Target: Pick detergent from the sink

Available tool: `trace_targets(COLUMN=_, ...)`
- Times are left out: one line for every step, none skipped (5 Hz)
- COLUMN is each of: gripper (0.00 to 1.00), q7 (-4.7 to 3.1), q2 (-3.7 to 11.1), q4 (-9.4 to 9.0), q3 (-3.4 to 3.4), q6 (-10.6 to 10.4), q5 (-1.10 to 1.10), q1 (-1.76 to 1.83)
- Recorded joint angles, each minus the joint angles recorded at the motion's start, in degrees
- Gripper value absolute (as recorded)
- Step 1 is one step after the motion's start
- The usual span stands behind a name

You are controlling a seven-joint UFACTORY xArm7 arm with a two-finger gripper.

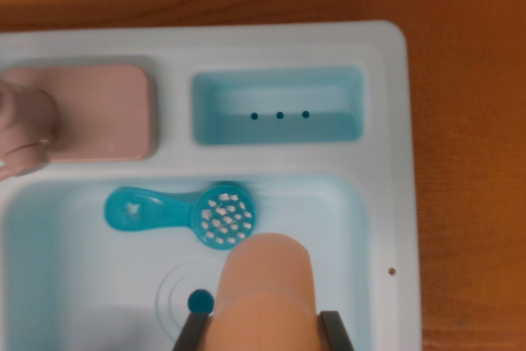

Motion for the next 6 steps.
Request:
trace_targets(gripper=1.0, q7=0.26, q2=-0.74, q4=1.95, q3=-0.02, q6=2.67, q5=-0.23, q1=0.02)
trace_targets(gripper=1.0, q7=0.26, q2=-0.74, q4=1.95, q3=-0.02, q6=2.67, q5=-0.23, q1=0.02)
trace_targets(gripper=1.0, q7=0.51, q2=-1.42, q4=3.75, q3=-0.04, q6=5.15, q5=-0.45, q1=0.04)
trace_targets(gripper=1.0, q7=0.51, q2=-1.42, q4=3.75, q3=-0.04, q6=5.15, q5=-0.45, q1=0.04)
trace_targets(gripper=1.0, q7=0.76, q2=-2.13, q4=5.6, q3=-0.07, q6=7.68, q5=-0.66, q1=0.06)
trace_targets(gripper=1.0, q7=0.76, q2=-2.13, q4=5.6, q3=-0.07, q6=7.68, q5=-0.66, q1=0.06)
